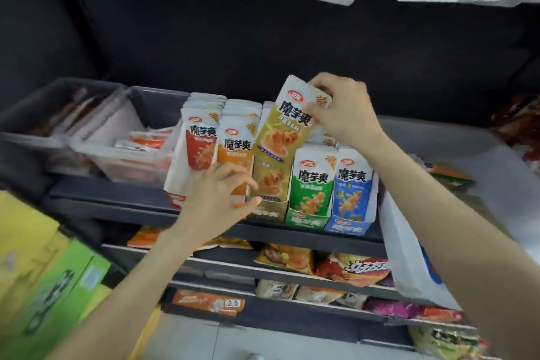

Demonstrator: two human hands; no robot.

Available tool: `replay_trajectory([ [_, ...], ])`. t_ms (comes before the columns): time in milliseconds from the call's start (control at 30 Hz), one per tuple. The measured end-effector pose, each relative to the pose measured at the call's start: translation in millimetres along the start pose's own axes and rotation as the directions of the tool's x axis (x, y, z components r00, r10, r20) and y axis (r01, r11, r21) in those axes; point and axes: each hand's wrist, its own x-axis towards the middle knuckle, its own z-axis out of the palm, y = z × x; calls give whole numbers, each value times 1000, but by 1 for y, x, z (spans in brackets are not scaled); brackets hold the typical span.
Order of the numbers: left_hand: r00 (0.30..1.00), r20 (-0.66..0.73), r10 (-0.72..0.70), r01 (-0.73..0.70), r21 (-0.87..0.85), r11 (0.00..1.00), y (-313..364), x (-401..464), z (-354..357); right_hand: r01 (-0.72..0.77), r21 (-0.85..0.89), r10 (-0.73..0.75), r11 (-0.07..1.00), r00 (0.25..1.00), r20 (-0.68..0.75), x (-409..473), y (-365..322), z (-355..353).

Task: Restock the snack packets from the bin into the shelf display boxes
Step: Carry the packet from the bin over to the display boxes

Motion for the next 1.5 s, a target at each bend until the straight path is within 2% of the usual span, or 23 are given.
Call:
replay_trajectory([
  [100, 1000, -10, 28, -28, 62, 998, 0, -1, 0, 76, -251, -64, 965, 996, 56, 2, -8, 15],
  [167, 999, -6, 38, -37, 92, 995, 2, -2, 0, 118, -344, -82, 931, 990, 118, 4, -11, 17],
  [367, 999, -1, 43, -43, 56, 997, -1, -3, 2, 222, -372, -121, 901, 954, 274, 6, -18, 29],
  [500, 999, 4, 54, -54, 65, 996, 0, 0, -2, 288, -544, -111, 788, 936, 335, 4, -10, 51],
  [600, 998, 20, 52, -53, 61, 997, 2, 1, -6, 359, -580, -168, 732, 919, 357, -1, 1, 60],
  [700, 998, -8, 55, -54, 43, 998, 5, 2, -6, 354, -527, -262, 772, 934, 243, -6, 7, 52],
  [767, 997, -55, 50, -49, 22, 999, 16, 7, -6, 310, -356, -300, 881, 950, 85, -12, 10, 32],
  [833, 985, -150, 87, -93, -29, 995, 34, 15, -8, 246, -67, -248, 967, 969, -16, -25, 12, 0],
  [900, 950, -269, 159, -192, -100, 976, 59, 25, -9, 150, 124, -148, 981, 989, -27, -45, 21, -35],
  [1000, 891, -354, 285, -360, -167, 918, 98, 42, -2, 45, 133, -41, 990, 998, -40, -77, 60, -84],
  [1100, 882, -285, 376, -430, -157, 889, 136, 58, 15, -95, 6, 95, 995, 995, -36, -103, 117, -119],
  [1200, 916, -93, 389, -391, 1, 920, 168, 74, 36, -175, -212, 177, 961, 984, -10, -124, 167, -131],
  [1267, 935, 35, 352, -354, 93, 931, 179, 81, 49, -176, -327, 203, 928, 978, 49, -130, 187, -129],
  [1367, 940, 131, 316, -334, 156, 929, 182, 86, 65, -96, -491, 207, 866, 962, 177, -124, 201, -114],
  [1500, 933, 194, 302, -336, 177, 925, 178, 86, 76, -110, -413, 214, 904, 953, 215, -93, 206, -89],
])
